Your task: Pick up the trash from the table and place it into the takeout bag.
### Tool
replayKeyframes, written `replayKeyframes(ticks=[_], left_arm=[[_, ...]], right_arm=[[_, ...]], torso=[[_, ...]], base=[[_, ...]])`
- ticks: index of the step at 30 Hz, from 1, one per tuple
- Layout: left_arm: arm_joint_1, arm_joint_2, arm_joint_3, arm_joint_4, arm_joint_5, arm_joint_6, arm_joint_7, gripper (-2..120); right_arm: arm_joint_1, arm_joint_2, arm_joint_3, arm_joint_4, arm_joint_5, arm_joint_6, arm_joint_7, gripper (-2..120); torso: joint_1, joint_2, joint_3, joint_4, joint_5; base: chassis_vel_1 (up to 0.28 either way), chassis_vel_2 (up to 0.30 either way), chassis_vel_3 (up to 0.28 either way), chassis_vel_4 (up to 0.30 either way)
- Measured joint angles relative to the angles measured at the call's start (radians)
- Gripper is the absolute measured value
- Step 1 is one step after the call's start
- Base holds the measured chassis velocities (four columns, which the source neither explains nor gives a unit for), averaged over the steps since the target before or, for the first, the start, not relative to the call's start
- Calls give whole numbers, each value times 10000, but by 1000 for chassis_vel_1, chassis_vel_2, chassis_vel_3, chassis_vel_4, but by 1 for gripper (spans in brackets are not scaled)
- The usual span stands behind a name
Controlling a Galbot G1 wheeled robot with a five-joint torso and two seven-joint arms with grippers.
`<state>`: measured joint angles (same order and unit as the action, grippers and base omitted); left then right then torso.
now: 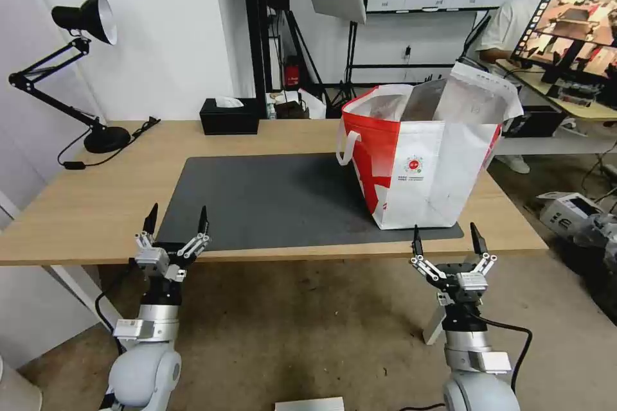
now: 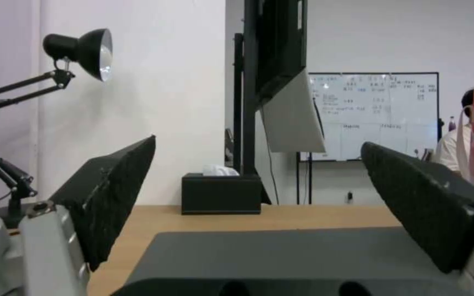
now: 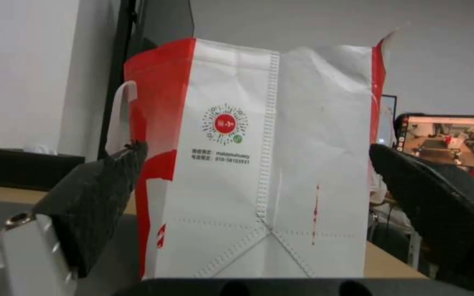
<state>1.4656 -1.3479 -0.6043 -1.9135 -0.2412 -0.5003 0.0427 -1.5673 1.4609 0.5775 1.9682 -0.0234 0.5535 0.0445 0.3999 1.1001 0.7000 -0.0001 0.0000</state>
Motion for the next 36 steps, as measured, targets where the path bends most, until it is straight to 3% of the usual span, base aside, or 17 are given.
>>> replayKeyframes(ticks=[36], left_arm=[[97, -8, -13, -32, -3, -36, -6, 100]], right_arm=[[-11, -53, -2, 6, 8, 55, -14, 100]], torso=[[0, -1, 0, 1, 0]], base=[[0, 0, 0, 0]])
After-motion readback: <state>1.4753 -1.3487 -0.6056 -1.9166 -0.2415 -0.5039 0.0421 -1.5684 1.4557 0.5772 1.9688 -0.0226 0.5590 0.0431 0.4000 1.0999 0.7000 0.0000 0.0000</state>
